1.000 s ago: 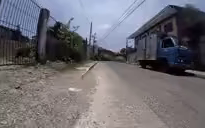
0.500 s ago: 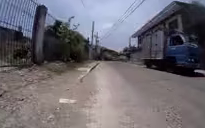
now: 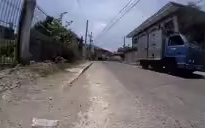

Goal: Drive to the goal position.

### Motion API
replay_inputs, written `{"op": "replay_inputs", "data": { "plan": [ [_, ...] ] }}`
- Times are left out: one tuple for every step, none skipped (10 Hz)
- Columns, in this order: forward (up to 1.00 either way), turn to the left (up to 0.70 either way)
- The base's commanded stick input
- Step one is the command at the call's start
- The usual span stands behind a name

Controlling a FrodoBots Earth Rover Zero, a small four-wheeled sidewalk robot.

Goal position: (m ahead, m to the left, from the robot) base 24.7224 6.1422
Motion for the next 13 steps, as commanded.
{"op": "replay_inputs", "data": {
  "plan": [
    [1.00, 0.00],
    [1.00, 0.00],
    [1.00, -0.02],
    [1.00, -0.02],
    [1.00, -0.02],
    [1.00, -0.02],
    [1.00, -0.01],
    [1.00, 0.00],
    [1.00, 0.00],
    [1.00, 0.10],
    [1.00, 0.37],
    [1.00, 0.37],
    [1.00, 0.33]
  ]
}}
